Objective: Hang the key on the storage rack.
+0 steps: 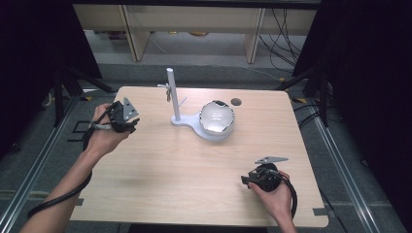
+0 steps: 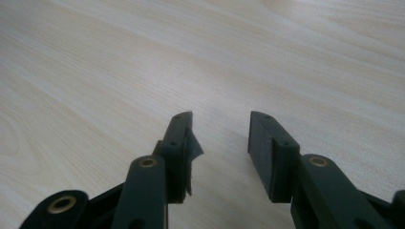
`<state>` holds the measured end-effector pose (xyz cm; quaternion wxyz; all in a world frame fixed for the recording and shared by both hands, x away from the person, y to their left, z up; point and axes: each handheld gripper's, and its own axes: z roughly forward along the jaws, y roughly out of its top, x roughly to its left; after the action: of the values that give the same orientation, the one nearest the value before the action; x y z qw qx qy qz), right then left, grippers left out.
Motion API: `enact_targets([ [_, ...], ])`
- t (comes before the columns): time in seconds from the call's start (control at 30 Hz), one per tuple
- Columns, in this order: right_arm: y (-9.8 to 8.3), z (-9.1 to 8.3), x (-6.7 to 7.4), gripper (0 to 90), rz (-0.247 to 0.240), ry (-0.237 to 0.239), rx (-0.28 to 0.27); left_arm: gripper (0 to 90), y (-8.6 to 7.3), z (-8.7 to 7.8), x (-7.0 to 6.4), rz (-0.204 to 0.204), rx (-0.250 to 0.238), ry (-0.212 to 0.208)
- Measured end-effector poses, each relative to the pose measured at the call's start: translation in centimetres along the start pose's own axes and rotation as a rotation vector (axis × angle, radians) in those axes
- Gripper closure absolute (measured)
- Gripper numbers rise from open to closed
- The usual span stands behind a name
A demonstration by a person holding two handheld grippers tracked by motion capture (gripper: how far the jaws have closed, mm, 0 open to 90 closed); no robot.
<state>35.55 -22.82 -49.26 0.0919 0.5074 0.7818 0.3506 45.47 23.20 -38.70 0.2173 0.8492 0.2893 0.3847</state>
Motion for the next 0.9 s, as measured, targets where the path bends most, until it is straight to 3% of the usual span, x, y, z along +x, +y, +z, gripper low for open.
enact_targets([
  [0.1, 0.1, -0.3, 0.1, 61.2, 0.008, -0.01, 0.025, 45.6, -0.8, -0.1, -0.4, -0.009, 0.001, 0.001],
  [0.13, 0.0, -0.1, 0.0, 61.1, 0.008, -0.011, 0.019, 45.4, -1.7, 0.0, -0.8, -0.042, -0.01, -0.007],
  [0.23, 0.0, 0.0, 0.0, 60.9, 0.016, -0.006, 0.004, 44.8, -2.4, -0.1, -1.0, -0.024, -0.022, -0.006],
  [0.3, 0.0, 0.0, 0.0, 60.6, 0.015, -0.01, 0.002, 44.4, -3.7, -0.1, -1.7, -0.06, -0.022, -0.014],
  [0.33, 0.1, -0.4, -0.3, 60.6, 0.005, 0.035, 0.048, 44.0, -4.1, -0.2, -2.0, -0.059, -0.016, -0.01],
  [0.37, 0.1, -0.4, -0.3, 60.6, 0.005, 0.035, 0.048, 43.7, -4.1, -0.2, -2.0, -0.059, -0.016, -0.01],
  [0.4, 0.1, -0.3, -0.3, 60.4, 0.007, 0.049, 0.048, 43.7, -4.5, -0.2, -2.5, -0.107, -0.014, -0.01],
  [0.43, 0.1, -0.4, -0.1, 60.4, 0.028, 0.042, 0.062, 43.0, -5.3, -0.2, -3.0, -0.12, -0.016, -0.018],
  [0.57, 0.1, -0.4, -0.2, 60.3, 0.025, 0.038, 0.058, 41.9, -6.6, -0.1, -3.9, -0.148, -0.015, -0.019],
  [0.6, 0.1, -0.4, -0.2, 60.2, 0.021, 0.042, 0.057, 41.6, -7.3, 0.0, -4.4, -0.177, -0.013, -0.035],
  [0.67, 0.1, -0.4, -0.1, 60.2, 0.023, 0.016, 0.061, 41.1, -8.3, 0.1, -5.1, -0.212, -0.008, -0.021],
  [0.7, 0.1, -0.5, -0.2, 60.2, -0.004, -0.014, 0.065, 41.0, -8.7, 0.1, -5.2, -0.208, 0.008, -0.018],
  [0.73, 0.1, -0.4, -0.3, 60.1, -0.011, -0.009, 0.06, 40.9, -9.1, 0.1, -5.6, -0.241, -0.006, -0.033],
  [0.83, 0.1, -0.4, -0.2, 60.0, -0.01, -0.011, 0.061, 40.5, -9.9, 0.1, -6.0, -0.252, 0.0, -0.023],
  [0.87, 0.1, -0.4, -0.2, 59.9, -0.011, -0.018, 0.062, 40.5, -10.6, 0.1, -6.4, -0.285, -0.018, -0.028],
  [0.9, 0.1, -0.4, -0.2, 59.9, -0.011, -0.018, 0.062, 40.4, -10.6, 0.1, -6.4, -0.285, -0.018, -0.028],
])
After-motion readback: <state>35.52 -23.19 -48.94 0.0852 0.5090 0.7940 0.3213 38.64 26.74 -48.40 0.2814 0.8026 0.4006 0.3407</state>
